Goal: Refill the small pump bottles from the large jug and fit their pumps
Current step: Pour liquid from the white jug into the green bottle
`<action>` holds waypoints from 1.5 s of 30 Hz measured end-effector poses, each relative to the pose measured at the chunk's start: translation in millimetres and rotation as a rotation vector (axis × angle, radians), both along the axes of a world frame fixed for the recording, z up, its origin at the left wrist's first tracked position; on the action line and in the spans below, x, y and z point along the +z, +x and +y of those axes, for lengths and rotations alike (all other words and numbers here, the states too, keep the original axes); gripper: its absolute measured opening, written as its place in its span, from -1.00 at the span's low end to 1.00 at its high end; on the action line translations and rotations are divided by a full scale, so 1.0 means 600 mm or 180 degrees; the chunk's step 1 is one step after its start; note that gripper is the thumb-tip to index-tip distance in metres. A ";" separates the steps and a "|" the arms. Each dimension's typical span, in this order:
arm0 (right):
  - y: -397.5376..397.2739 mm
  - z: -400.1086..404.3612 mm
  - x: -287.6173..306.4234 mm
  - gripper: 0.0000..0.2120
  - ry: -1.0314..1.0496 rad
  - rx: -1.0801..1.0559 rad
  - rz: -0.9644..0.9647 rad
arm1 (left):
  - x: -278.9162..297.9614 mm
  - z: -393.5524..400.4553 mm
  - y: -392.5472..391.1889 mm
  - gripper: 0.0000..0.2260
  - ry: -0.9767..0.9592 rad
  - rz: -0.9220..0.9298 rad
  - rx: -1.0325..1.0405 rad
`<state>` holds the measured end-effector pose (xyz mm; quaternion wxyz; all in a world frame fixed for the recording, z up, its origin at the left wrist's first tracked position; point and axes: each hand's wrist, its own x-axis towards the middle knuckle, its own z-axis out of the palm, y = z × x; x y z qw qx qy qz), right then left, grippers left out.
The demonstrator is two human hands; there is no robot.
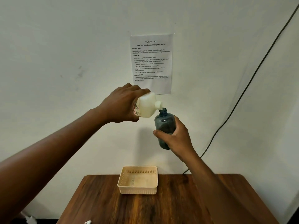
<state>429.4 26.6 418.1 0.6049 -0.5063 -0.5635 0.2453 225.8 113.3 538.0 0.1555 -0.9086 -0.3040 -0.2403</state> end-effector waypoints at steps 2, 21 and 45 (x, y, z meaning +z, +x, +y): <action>0.000 -0.001 0.001 -0.49 0.0026 -0.0002 -0.0005 | 0.001 0.000 0.000 -0.20 0.0001 -0.0003 -0.0014; -0.004 -0.009 0.005 -0.46 0.0137 -0.0062 -0.0005 | 0.010 -0.003 -0.001 -0.18 0.0008 0.0048 -0.0010; -0.005 -0.011 0.018 -0.50 0.0242 -0.0066 -0.0008 | 0.029 -0.004 0.001 -0.17 0.0112 0.0096 -0.0013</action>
